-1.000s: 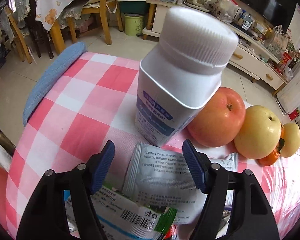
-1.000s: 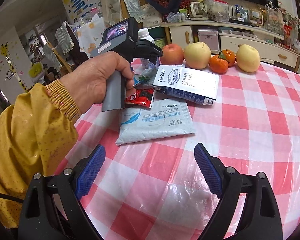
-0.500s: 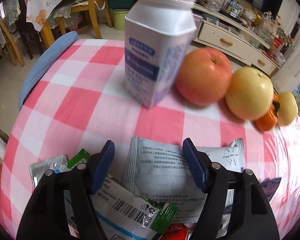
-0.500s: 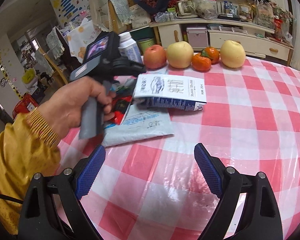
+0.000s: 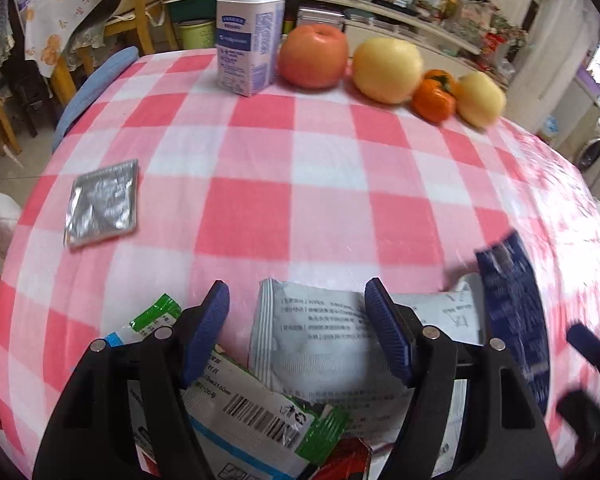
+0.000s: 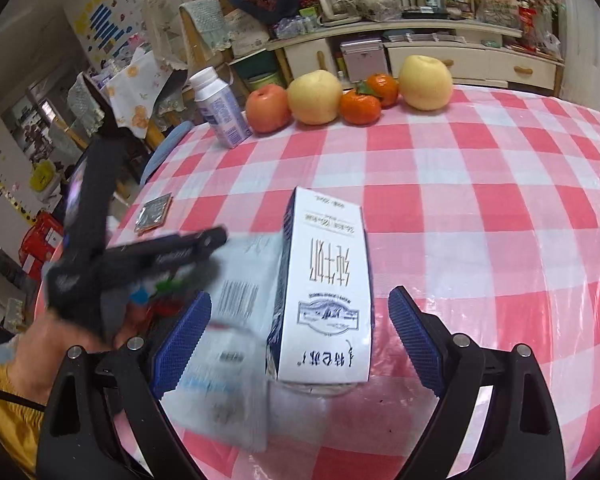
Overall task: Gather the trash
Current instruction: 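Grasp the blue-white wet wipes pack with the left gripper while the right gripper grasps the white milk carton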
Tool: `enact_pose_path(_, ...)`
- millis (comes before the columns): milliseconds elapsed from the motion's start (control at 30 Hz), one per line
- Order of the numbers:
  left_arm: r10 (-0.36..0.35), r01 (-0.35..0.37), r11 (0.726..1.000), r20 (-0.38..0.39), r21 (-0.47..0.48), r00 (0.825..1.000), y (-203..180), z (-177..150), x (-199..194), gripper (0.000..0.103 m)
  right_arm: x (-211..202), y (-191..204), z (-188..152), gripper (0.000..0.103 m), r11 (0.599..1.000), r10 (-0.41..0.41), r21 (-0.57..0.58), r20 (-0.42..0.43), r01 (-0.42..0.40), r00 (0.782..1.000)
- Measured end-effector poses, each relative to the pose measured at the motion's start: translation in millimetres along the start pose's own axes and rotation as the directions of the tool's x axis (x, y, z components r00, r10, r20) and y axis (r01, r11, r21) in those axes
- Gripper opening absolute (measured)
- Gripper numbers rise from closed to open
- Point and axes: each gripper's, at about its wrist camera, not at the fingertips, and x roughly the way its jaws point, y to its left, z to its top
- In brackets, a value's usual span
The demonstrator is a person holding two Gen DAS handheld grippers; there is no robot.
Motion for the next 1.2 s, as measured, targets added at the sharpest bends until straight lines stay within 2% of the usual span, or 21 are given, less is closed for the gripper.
enact_pose_path(100, -0.041, 0.043, 0.999, 0.061, -0.032, 0.997, 7.5, -11.9, -29.1, 0.072, 1.3, -9.9, -2.1, 0.089, 0.999, -0.002, 0.038, -0.016, 0.002, 1.000)
enact_pose_path(200, -0.004, 0.014, 0.996, 0.126, -0.084, 0.992, 25.9, -22.1, -62.8, 0.072, 3.0, -14.0, -3.5, 0.090, 0.999, -0.012, 0.043, -0.025, 0.013, 1.000)
enact_pose_path(267, 0.013, 0.006, 0.990, 0.139, -0.138, 0.990, 41.3, -25.9, -77.2, 0.072, 6.1, -13.3, -4.2, 0.090, 0.999, -0.012, 0.038, -0.032, 0.013, 0.999)
enact_pose_path(367, 0.018, 0.010, 0.975, 0.125, -0.220, 0.992, 60.8, -29.8, -84.4, 0.072, 13.4, -9.6, -4.7, 0.090, 1.000, -0.012, 0.028, -0.048, 0.013, 0.999)
enact_pose_path(467, -0.022, 0.045, 0.954, 0.083, -0.295, 0.996, 69.7, -39.0, -78.3, 0.072, 19.4, -4.9, -4.5, 0.090, 1.000, -0.019, 0.013, -0.056, 0.019, 0.998)
enact_pose_path(533, -0.052, 0.071, 0.942, 0.065, -0.327, 0.996, 67.8, -43.2, -71.8, 0.072, 21.0, -3.0, -4.6, 0.090, 1.000, -0.022, 0.008, -0.053, 0.022, 0.998)
enact_pose_path(633, -0.049, 0.062, 0.928, 0.044, -0.367, 0.998, 63.7, -45.5, -59.5, 0.072, 20.5, -4.2, -3.8, 0.089, 1.000, -0.017, 0.018, -0.031, 0.017, 0.999)
enact_pose_path(833, -0.001, -0.003, 0.932, -0.011, -0.362, 1.000, 59.3, -34.6, -39.4, 0.072, 19.1, -10.7, -0.5, 0.089, 0.999, -0.006, 0.054, -0.010, 0.006, 1.000)
enact_pose_path(1033, 0.001, -0.009, 0.940, -0.023, -0.341, 1.000, 54.5, -30.0, -27.8, 0.072, 25.1, -8.1, 0.9, 0.089, 0.999, -0.003, 0.047, -0.025, 0.004, 1.000)
enact_pose_path(1200, 0.019, -0.022, 0.954, -0.015, -0.299, 1.000, 47.8, -29.6, -23.1, 0.063, 30.7, -10.1, 1.6, 0.089, 0.998, 0.006, 0.061, -0.035, -0.004, 0.999)
